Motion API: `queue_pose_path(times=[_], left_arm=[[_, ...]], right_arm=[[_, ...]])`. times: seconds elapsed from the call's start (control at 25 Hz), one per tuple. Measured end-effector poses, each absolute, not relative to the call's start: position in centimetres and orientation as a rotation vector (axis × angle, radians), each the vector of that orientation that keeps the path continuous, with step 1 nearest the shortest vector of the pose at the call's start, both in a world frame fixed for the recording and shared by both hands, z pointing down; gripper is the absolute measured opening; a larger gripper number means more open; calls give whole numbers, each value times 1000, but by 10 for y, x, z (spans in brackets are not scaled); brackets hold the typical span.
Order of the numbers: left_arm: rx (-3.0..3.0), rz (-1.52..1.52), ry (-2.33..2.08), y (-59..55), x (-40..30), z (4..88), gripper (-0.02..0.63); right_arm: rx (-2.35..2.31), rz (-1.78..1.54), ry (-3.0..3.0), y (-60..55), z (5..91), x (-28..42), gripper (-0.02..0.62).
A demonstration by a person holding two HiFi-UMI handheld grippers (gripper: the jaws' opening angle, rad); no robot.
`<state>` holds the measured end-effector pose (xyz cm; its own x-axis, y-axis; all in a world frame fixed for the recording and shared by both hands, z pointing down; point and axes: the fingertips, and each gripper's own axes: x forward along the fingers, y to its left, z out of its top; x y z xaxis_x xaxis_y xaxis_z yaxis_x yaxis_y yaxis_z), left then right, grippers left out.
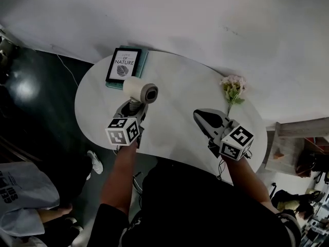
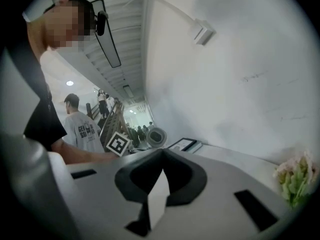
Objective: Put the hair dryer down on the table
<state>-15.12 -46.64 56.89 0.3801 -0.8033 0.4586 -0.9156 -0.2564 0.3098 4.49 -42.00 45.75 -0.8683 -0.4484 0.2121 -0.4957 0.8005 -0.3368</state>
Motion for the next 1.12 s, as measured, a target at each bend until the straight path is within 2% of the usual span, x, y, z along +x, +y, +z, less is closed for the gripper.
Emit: queue_pose_path(times=[0.6, 1.12], left_arm=[[2063, 537, -1351, -509, -121, 643, 222], [1939, 719, -1316, -516, -122, 694, 224]], right_arm=[[802, 646, -2819, -428, 481, 57, 8], [837, 696, -2804, -430, 493, 68, 8]])
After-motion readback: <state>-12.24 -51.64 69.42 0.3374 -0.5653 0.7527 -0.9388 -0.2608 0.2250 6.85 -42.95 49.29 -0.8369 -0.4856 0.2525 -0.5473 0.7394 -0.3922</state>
